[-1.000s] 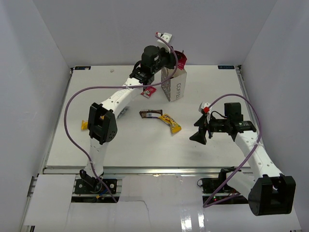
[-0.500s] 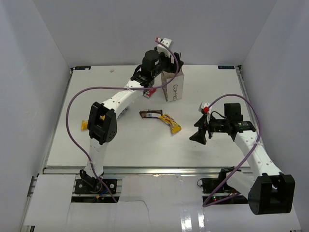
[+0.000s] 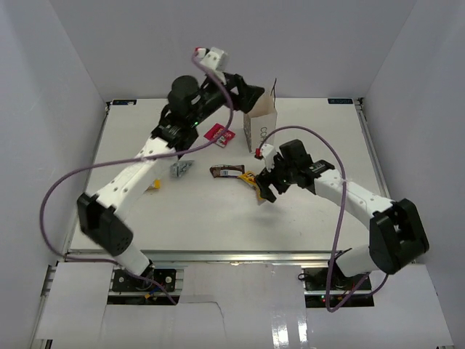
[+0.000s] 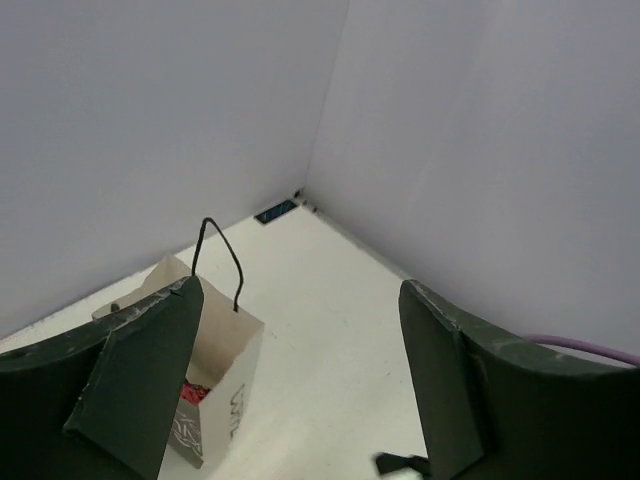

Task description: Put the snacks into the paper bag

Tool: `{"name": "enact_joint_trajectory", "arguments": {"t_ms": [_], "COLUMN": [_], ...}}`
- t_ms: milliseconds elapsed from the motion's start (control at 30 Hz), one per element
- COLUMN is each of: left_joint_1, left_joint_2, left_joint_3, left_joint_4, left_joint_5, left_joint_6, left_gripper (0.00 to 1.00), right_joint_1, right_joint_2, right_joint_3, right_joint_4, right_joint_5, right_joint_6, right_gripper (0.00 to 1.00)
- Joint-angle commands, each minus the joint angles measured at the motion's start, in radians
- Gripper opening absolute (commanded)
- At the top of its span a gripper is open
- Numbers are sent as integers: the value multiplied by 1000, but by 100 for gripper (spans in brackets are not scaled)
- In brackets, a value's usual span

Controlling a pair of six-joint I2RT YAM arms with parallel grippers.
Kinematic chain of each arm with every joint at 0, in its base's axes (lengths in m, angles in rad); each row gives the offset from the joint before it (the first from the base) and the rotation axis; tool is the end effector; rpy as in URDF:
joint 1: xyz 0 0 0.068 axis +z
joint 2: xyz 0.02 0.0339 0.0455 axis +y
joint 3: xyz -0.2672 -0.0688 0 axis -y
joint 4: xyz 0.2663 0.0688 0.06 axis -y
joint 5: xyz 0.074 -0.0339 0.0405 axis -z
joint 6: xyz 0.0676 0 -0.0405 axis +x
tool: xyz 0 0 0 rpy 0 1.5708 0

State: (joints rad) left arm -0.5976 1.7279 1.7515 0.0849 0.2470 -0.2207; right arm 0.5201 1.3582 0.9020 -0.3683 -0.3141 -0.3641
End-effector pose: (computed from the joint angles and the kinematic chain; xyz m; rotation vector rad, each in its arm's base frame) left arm 0.3754 -0.2755 0.4588 0.4876 1.4426 -0.8408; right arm 0.2699 0.1786 0.2097 -1.1541 2.0925 0.4493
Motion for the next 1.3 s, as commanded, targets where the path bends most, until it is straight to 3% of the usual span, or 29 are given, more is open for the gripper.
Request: {"name": "enact_joint_trajectory", "arguments": {"t_ms": [0,133,200,267,367,533,600,633,733,867,1033,1167,1267], "left_joint_1": [1,9,10,12,12,12,12,12,12,12,12,12,10], "left_joint_2": [-330,-657,-842,-1013,-1160,-1373,-1396,-1392,-1339,-1207,-1030,-915,-901], "left_joint_3": [-274,-595,-699,-826,-944,-1088,-1116,-1126,-1129,-1080,-1047,-1026,-1020], "left_joint_4": [-11,-184,-307,-416,-534,-622,-646,-654,-707,-793,-836,-833,-824], "left_joint_5": [-9,-161,-239,-297,-362,-437,-456,-459,-486,-548,-539,-503,-502], "left_joint_6": [-57,-163,-256,-331,-482,-701,-744,-773,-831,-929,-990,-994,-988], "left_gripper": [91,92,92,92,93,96,96,96,96,96,96,96,96], "right_joint_1": [76,133,143,143,143,143,143,143,143,141,101,12,-49], "right_joint_2": [99,305,379,479,553,576,597,611,660,622,471,316,282], "right_joint_3": [173,313,363,446,498,489,489,491,517,525,544,613,699], "right_joint_4": [111,68,43,-27,-101,-116,-124,-129,-172,-175,-132,-104,-25], "right_joint_5": [308,375,420,419,385,374,359,354,328,261,72,-265,-338], "right_joint_6": [273,315,312,286,272,242,234,229,209,160,-16,-212,-282], "right_gripper": [90,90,99,82,70,68,63,50,26,9,8,8,8]}}
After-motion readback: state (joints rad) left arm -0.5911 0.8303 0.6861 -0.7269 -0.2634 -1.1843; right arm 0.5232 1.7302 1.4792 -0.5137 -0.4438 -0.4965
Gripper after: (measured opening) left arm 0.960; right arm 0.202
